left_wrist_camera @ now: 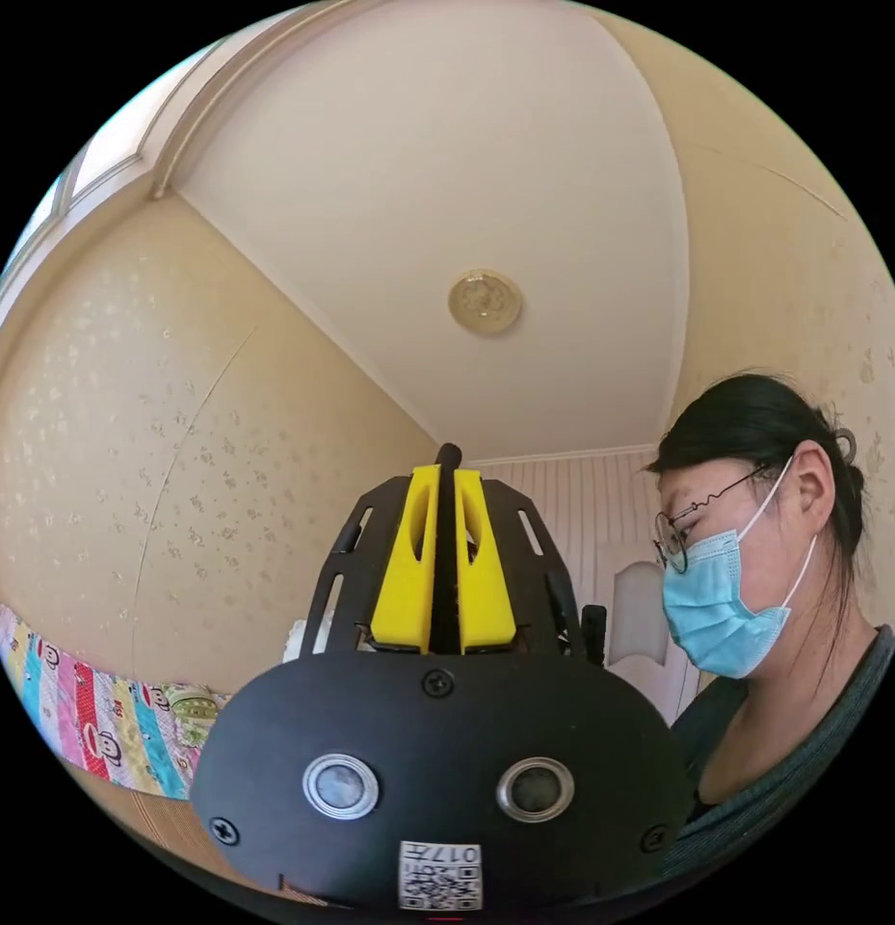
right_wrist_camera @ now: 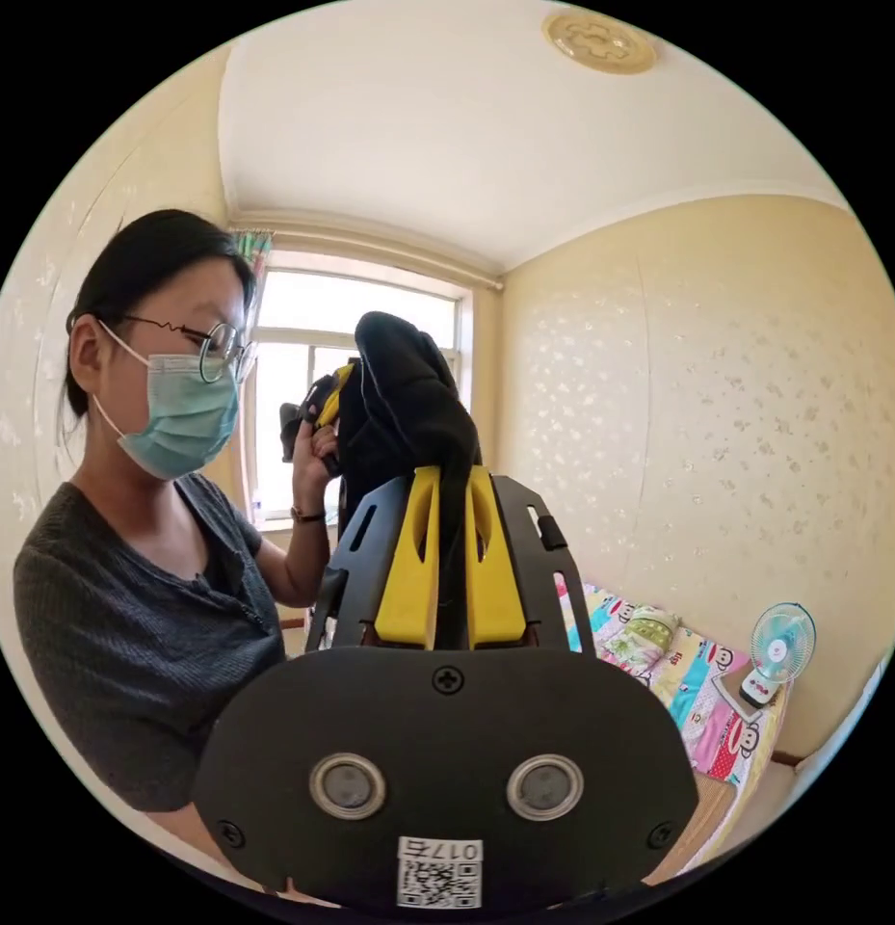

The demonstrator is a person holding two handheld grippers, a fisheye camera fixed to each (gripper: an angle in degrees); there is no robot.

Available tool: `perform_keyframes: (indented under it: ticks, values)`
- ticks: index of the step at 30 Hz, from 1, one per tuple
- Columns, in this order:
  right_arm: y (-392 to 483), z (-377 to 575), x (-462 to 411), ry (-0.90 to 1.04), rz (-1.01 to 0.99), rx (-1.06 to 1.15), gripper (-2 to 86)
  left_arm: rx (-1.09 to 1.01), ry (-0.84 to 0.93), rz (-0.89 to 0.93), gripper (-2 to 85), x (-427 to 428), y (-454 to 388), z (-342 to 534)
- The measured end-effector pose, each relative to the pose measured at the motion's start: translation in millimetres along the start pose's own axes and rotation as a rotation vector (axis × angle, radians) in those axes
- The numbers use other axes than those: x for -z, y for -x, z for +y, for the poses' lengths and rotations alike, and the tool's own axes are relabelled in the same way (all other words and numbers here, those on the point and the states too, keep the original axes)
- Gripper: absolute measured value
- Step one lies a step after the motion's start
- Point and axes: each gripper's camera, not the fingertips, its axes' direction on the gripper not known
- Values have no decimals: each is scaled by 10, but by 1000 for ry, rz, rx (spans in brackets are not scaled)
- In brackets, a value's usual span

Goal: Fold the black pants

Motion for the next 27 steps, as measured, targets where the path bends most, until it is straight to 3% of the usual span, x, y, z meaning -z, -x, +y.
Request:
perform_keyframes:
  ticks: [6,11,16,18,20,23,27]
  values:
    - [-541,-138,-28,73,8,-75,19,39,46,-5,22,-165,490,-125]
    - [-1961,55,-377,168,171,-310,19,159,127,-253,22,-729,1514,157]
    - [-4225,307,-1337,339,279,-532,17,405,388,-454,31,-2170,4139,958]
    - [-5215,422,-1821,359,487,-545,14,454,452,-464,37,-2597,5067,1205]
    - [-5826,578,-2009,388,570,-632,12,493,471,-567,34,-2763,5792,1403]
    - [-6406,988,-2092,368,442,-790,12,620,516,-645,45,-2636,6609,1787]
    - [-6482,2031,-2342,581,243,-864,20,586,912,-747,59,-2187,6918,2774]
